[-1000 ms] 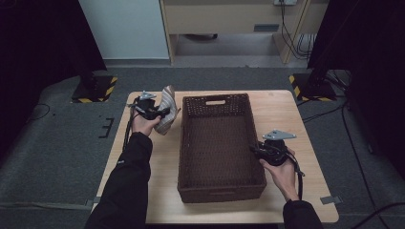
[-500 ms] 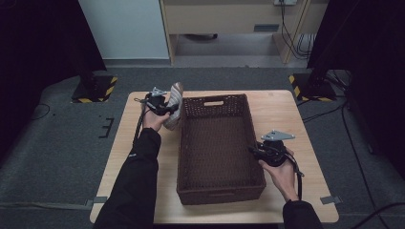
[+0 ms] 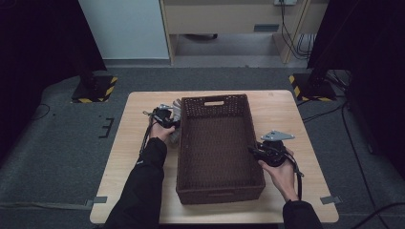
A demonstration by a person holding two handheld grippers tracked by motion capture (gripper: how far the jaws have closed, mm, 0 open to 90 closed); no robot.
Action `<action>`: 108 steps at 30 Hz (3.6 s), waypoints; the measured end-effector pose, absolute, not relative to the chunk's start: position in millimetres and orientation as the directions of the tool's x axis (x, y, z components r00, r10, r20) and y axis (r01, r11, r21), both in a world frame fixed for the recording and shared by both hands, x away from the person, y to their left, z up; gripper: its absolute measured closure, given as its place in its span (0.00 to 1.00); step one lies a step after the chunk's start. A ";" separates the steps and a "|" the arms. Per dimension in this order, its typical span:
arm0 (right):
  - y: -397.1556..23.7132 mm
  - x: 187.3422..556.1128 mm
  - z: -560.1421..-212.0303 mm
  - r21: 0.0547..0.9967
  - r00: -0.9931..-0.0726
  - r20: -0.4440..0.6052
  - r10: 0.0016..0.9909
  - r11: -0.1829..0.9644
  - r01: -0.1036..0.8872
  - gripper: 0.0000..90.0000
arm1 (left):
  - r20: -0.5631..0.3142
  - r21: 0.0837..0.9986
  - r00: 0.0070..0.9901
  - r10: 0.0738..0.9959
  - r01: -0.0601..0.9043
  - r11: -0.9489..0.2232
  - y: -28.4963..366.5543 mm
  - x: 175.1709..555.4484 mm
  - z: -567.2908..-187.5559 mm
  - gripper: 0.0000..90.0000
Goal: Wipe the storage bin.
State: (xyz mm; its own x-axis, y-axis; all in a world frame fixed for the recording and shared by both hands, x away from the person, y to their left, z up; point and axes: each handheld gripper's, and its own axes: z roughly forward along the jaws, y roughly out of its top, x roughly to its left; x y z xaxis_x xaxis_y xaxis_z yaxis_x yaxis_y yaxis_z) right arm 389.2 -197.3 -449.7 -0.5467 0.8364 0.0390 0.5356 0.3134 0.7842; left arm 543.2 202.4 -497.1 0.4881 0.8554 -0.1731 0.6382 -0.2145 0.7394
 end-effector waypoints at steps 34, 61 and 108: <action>-196.5 388.2 -449.9 0.787 -0.536 0.037 0.843 0.306 0.536 0.74 | -0.176 0.825 0.561 0.809 0.533 -0.190 217.8 529.5 -449.2 0.76; -195.6 387.5 -449.6 0.785 -0.531 0.026 0.847 0.312 0.535 0.74 | -0.183 0.841 0.609 0.772 0.504 -0.199 222.2 499.3 -436.8 0.75; -194.3 386.7 -449.9 0.786 -0.517 0.028 0.855 0.301 0.540 0.74 | -0.190 0.819 0.656 0.730 0.517 -0.251 228.3 468.8 -454.4 0.75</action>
State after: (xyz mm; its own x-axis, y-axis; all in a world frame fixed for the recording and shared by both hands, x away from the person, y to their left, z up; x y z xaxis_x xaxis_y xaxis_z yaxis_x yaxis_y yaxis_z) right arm 386.7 -194.3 -449.9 -0.5175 0.8552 0.0279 0.5404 0.3013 0.7856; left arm 468.8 228.3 -454.4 0.6560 0.7304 -0.1901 0.5165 -0.2508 0.8187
